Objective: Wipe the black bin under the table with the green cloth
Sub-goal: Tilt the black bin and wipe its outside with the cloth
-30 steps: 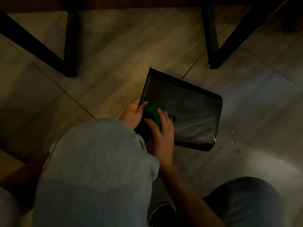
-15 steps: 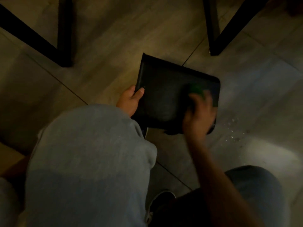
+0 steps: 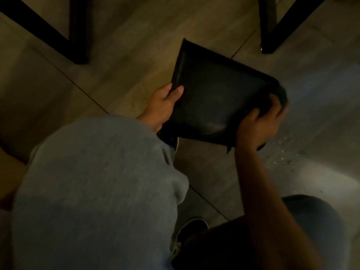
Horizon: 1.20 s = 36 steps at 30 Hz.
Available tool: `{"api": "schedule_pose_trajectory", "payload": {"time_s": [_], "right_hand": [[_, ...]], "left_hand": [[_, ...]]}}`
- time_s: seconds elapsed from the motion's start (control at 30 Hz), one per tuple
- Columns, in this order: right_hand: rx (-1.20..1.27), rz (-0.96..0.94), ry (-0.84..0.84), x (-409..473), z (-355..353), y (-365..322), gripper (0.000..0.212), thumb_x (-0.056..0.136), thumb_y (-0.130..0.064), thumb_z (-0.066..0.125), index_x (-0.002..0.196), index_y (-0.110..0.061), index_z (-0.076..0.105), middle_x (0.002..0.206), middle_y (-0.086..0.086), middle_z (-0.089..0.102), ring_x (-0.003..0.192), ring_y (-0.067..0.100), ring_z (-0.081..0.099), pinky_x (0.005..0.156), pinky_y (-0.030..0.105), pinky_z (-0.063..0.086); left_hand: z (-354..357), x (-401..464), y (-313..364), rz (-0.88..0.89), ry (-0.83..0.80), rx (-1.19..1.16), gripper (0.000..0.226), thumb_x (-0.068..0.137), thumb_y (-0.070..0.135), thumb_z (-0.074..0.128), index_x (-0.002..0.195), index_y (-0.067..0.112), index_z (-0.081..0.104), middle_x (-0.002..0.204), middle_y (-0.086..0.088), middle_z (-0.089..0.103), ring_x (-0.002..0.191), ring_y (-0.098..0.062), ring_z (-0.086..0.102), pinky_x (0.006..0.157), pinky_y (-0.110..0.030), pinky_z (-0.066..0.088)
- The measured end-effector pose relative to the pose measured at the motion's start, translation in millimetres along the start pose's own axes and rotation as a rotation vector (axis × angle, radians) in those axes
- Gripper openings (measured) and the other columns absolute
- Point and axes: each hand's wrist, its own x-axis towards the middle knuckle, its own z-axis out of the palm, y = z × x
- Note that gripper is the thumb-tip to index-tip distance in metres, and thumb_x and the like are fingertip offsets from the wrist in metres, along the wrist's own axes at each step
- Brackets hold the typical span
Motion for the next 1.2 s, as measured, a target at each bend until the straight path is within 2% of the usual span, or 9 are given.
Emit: {"api": "schedule_pose_trajectory", "payload": {"time_s": [0.07, 0.23, 0.43, 0.67, 0.83, 0.9, 1.03, 1.1, 1.2], "right_hand": [[0.017, -0.047, -0.019, -52, 6, -17, 0.048, 0.091, -0.011, 0.052, 0.138, -0.015, 0.061, 0.161, 0.018, 0.041, 0.149, 0.036, 0.041, 0.119, 0.058, 0.036], [0.014, -0.591, -0.343, -125, 27, -48, 0.044, 0.088, -0.017, 0.061, 0.13, -0.026, 0.063, 0.157, 0.017, 0.048, 0.15, 0.041, 0.04, 0.123, 0.06, 0.025], [-0.035, -0.033, 0.019, -16, -6, 6, 0.046, 0.093, -0.02, 0.051, 0.137, -0.019, 0.062, 0.162, 0.013, 0.043, 0.146, 0.026, 0.043, 0.118, 0.056, 0.038], [-0.052, -0.441, -0.233, -117, 16, -38, 0.04, 0.094, -0.02, 0.055, 0.134, -0.021, 0.063, 0.161, 0.019, 0.043, 0.151, 0.043, 0.036, 0.121, 0.06, 0.029], [-0.102, -0.288, -0.084, 15, 16, 1, 0.046, 0.089, -0.019, 0.054, 0.133, -0.021, 0.062, 0.158, 0.02, 0.046, 0.142, 0.041, 0.048, 0.113, 0.064, 0.039], [-0.061, -0.229, -0.005, -8, 16, -7, 0.045, 0.092, -0.014, 0.057, 0.137, -0.016, 0.062, 0.158, 0.025, 0.045, 0.143, 0.044, 0.046, 0.112, 0.062, 0.04], [-0.042, -0.552, -0.325, -131, 5, -11, 0.045, 0.098, -0.017, 0.06, 0.143, -0.025, 0.059, 0.165, 0.017, 0.036, 0.154, 0.045, 0.029, 0.123, 0.062, 0.026], [-0.056, -0.679, -0.385, -113, 4, 2, 0.045, 0.098, -0.021, 0.062, 0.142, -0.031, 0.054, 0.164, 0.015, 0.038, 0.153, 0.043, 0.033, 0.121, 0.062, 0.029], [-0.069, -0.359, -0.151, -36, 9, 27, 0.043, 0.098, -0.027, 0.059, 0.14, -0.03, 0.054, 0.163, 0.015, 0.04, 0.146, 0.036, 0.043, 0.115, 0.06, 0.038]], "left_hand": [[3, 5, 5, 0.007, -0.015, 0.012, 0.027, 0.107, 0.026, 0.054, 0.125, 0.011, 0.067, 0.124, -0.01, 0.073, 0.118, -0.025, 0.07, 0.109, -0.044, 0.054], [4, 5, -5, -0.049, 0.008, 0.074, 0.032, 0.105, 0.036, 0.055, 0.121, 0.011, 0.067, 0.118, -0.009, 0.073, 0.114, -0.024, 0.07, 0.11, -0.052, 0.051], [3, 9, -8, -0.013, 0.005, 0.033, 0.034, 0.109, 0.031, 0.049, 0.135, 0.011, 0.063, 0.129, -0.006, 0.071, 0.119, -0.019, 0.069, 0.109, -0.038, 0.054], [-6, 15, -18, 0.109, 0.02, 0.142, 0.06, 0.1, 0.053, 0.054, 0.155, 0.036, 0.04, 0.153, 0.002, 0.055, 0.14, -0.017, 0.054, 0.119, -0.05, 0.044], [-9, 18, -18, 0.109, 0.003, 0.105, 0.07, 0.095, 0.054, 0.055, 0.159, 0.044, 0.029, 0.164, 0.008, 0.04, 0.152, -0.014, 0.038, 0.126, -0.049, 0.032], [-8, 15, -11, 0.128, 0.015, 0.101, 0.07, 0.093, 0.055, 0.055, 0.158, 0.044, 0.03, 0.164, 0.008, 0.041, 0.151, -0.014, 0.039, 0.126, -0.049, 0.032], [-9, 13, -10, 0.057, 0.0, 0.048, 0.065, 0.095, 0.049, 0.055, 0.157, 0.04, 0.036, 0.16, 0.006, 0.047, 0.147, -0.015, 0.045, 0.123, -0.049, 0.037], [-10, 13, -10, 0.058, 0.0, 0.012, 0.063, 0.098, 0.044, 0.055, 0.158, 0.034, 0.037, 0.159, 0.004, 0.048, 0.146, -0.016, 0.047, 0.123, -0.048, 0.038], [-10, 18, -10, 0.114, -0.011, 0.018, 0.059, 0.104, 0.029, 0.051, 0.161, 0.026, 0.033, 0.161, 0.002, 0.046, 0.148, -0.016, 0.045, 0.125, -0.046, 0.035]]}}
